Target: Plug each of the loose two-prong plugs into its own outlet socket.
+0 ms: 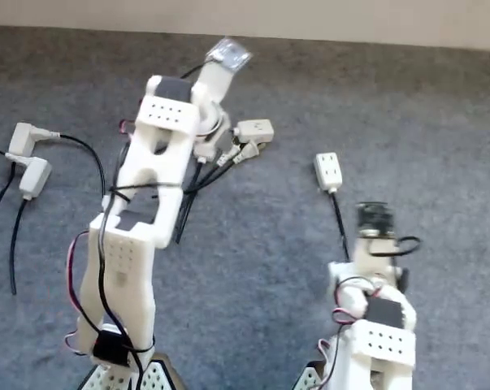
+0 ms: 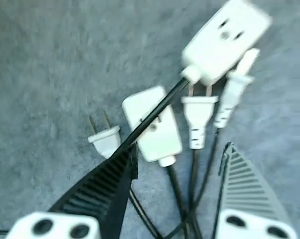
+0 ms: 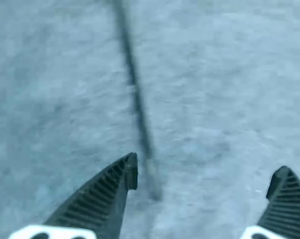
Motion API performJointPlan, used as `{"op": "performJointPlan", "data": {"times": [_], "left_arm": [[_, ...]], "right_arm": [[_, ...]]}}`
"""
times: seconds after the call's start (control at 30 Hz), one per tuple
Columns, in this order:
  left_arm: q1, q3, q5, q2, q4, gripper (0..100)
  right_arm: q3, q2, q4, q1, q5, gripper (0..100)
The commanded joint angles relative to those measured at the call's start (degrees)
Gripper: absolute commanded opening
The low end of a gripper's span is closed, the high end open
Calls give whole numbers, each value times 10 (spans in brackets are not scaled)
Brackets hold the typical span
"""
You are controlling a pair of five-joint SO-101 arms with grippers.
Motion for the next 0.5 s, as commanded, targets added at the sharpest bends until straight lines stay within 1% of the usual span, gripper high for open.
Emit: {"op": "performJointPlan", "data": {"times": [0.0,0.07,0.17,0.23,0.33,0.37,0.4,0.47], "left_arm": [[68,-106,-4,-4,44,276],[97,-106,-40,-3,34,276],[123,-97,-74,-3,-26,276],[123,-84,-74,-3,-100,277],[126,-45,-94,7,-207,274],[131,-36,-107,10,-222,274],[138,-35,-119,15,-216,274],[142,-35,-129,17,-170,274]], "right_arm": [[-56,-5,4,95,-17,393],[-64,-8,4,135,-18,393],[-65,-8,4,170,-18,393],[-62,-8,4,157,-17,393],[-59,-8,7,102,-16,393],[-54,-8,7,89,-16,393],[-46,-8,7,81,-16,393],[-35,-8,4,69,-10,393]]}}
